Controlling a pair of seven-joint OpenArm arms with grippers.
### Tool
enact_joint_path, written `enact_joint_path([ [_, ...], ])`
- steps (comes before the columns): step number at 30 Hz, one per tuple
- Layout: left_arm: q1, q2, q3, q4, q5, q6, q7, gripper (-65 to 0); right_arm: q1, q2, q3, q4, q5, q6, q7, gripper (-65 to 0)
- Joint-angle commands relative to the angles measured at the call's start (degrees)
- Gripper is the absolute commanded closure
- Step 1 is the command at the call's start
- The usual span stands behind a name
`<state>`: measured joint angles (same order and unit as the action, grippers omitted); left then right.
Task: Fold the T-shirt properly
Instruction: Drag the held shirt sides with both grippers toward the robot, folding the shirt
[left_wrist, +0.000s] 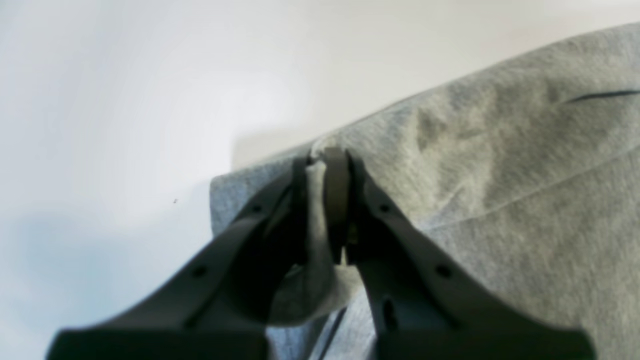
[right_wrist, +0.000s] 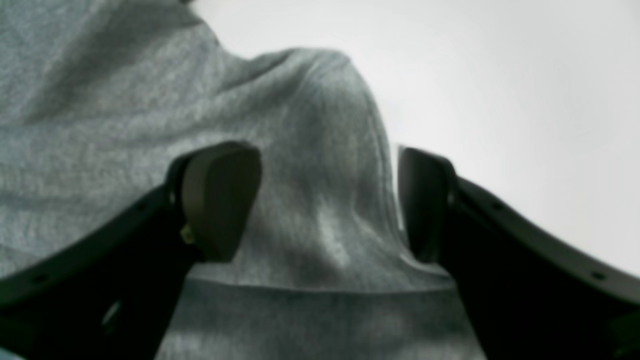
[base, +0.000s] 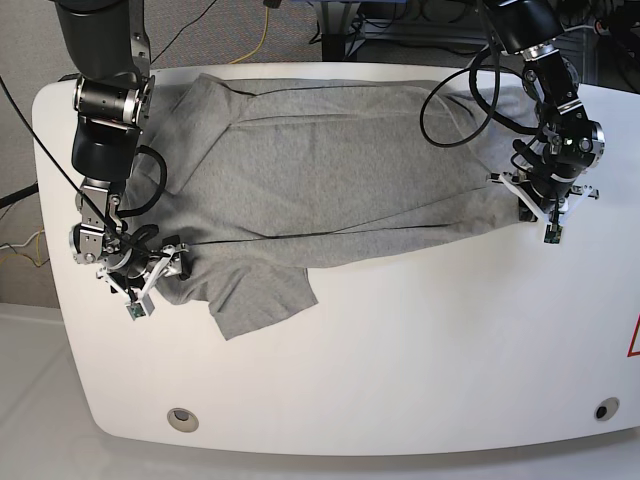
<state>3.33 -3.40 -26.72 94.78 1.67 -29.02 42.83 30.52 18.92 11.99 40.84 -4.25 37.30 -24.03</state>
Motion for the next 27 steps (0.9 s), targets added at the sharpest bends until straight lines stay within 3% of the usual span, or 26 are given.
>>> enact_joint_path([
  [1, -0.74, -0.60, -0.05, 1.17, -0.40, 0.14, -1.11, -0.5, 1.70, 0.82, 0.19, 0.70, 0.69, -0.16, 1.31, -46.4],
  [7, -0.74, -0.60, -0.05, 1.17, -0.40, 0.14, -1.11, -0.5, 0.29, 0.82, 0.19, 0.35, 0.69, -0.07, 1.31, -46.1],
  [10, -0.74, -0.60, -0.05, 1.17, -0.40, 0.14, -1.11, -0.5, -1.03, 0.91, 0.19, 0.79, 0.69, 0.02, 1.39, -42.5],
  [13, -0.83, -0.60, -0.05, 1.17, -0.40, 0.14, -1.11, -0.5, -1.47, 0.91, 0.19, 0.79, 0.78, 0.02, 1.39, -34.0],
  [20, -0.83, -0.60, -0.05, 1.17, -0.40, 0.14, -1.11, -0.5, -2.52, 0.99, 0.19, 0.79, 0.78, 0.02, 1.39, -7.2],
  [22, -0.83, -0.60, -0.05, 1.17, -0.40, 0.14, -1.11, -0.5, -2.87, 0.99, 0.19, 0.79, 0.78, 0.02, 1.39, -2.9],
  [27, -0.83, -0.60, -0.05, 1.17, -0.40, 0.14, -1.11, -0.5, -2.96, 0.99, 0.19, 0.87, 0.78, 0.20, 1.39, -3.3],
])
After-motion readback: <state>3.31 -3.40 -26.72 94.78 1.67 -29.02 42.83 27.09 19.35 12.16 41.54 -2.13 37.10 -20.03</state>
